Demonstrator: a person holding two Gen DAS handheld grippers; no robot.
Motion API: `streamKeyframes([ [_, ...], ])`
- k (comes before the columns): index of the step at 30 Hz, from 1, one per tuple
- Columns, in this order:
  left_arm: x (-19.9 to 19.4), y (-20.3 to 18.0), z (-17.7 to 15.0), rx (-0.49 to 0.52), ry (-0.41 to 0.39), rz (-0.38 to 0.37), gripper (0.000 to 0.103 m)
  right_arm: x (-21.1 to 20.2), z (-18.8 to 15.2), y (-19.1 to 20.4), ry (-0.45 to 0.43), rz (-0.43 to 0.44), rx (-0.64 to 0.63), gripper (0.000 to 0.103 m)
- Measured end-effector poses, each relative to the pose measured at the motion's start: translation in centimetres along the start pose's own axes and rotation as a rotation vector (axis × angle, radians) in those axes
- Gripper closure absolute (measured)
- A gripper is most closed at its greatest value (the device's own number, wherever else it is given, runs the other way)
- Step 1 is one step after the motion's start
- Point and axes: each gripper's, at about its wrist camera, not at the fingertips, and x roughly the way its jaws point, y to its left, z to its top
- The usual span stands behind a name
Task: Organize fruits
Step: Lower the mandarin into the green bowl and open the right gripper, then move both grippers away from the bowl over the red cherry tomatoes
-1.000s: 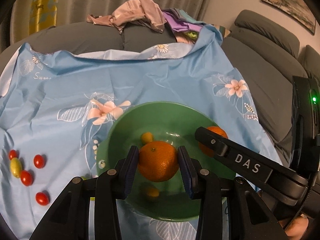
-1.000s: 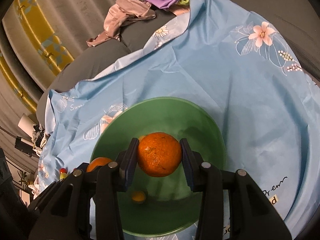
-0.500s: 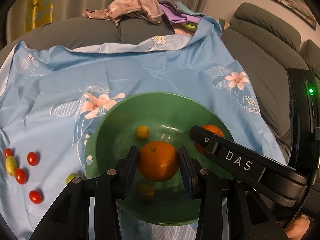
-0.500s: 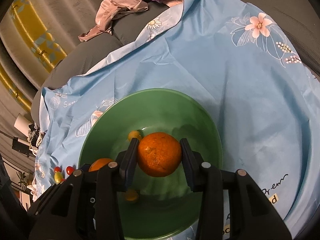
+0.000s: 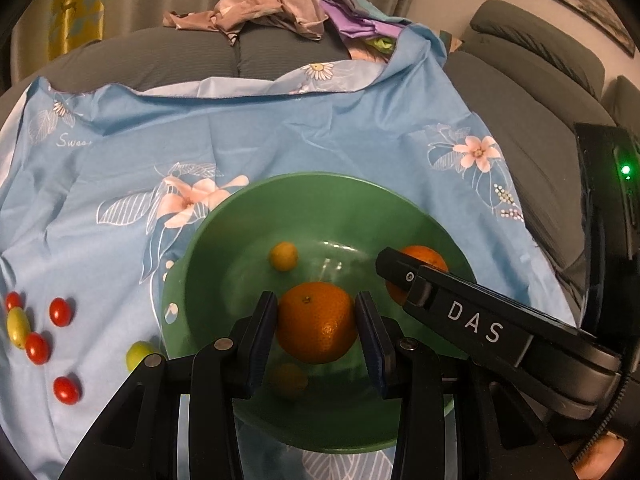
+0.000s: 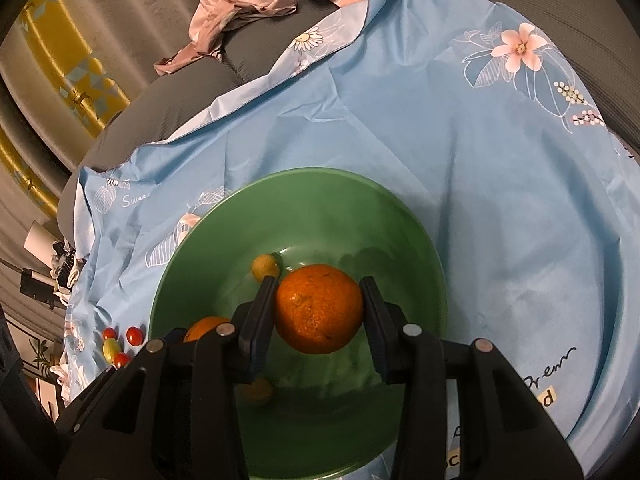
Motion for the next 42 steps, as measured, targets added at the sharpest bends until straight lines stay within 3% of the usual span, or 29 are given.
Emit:
streamKeyframes([
  [17, 0.2, 0.1, -0.2, -0.015, 0.019, -0.022, 0.063, 0.1, -0.1, 0.1, 0.007, -0.011, -0.009, 0.059],
  [22, -0.9, 0.2, 0.1, -0.019, -0.011, -0.032, 0.063, -0.6, -0.1, 0.2, -0.014, 0.019, -0.006, 0.059],
  [24, -1.8, 0.4, 0.2, -0.022, -0.023, -0.032, 0.063, -1.2, -0.1, 0.6, -0.034, 0.029, -0.016, 0.054],
  [25, -2.4, 0.7, 0.2, -0.027, -0.033, -0.031, 0.062, -1.4, -0.1, 0.8, -0.040, 0.035, -0.018, 0.044],
  [29, -4.9, 2.6, 0.1, -0.061, -0.073, -0.021, 0.057, -2.2, -0.2, 2.2, -0.064, 0.063, -0.053, 0.042],
  [33, -7.8, 5.9, -0.3, -0.114, -0.114, 0.022, 0.052, -2.7, -0.5, 4.2, -0.079, 0.070, -0.100, 0.042],
  [42, -12.4, 14.5, -2.0, -0.200, -0.147, 0.233, 0.052, -2.9, -1.7, 9.3, -0.086, 0.120, -0.236, 0.041],
])
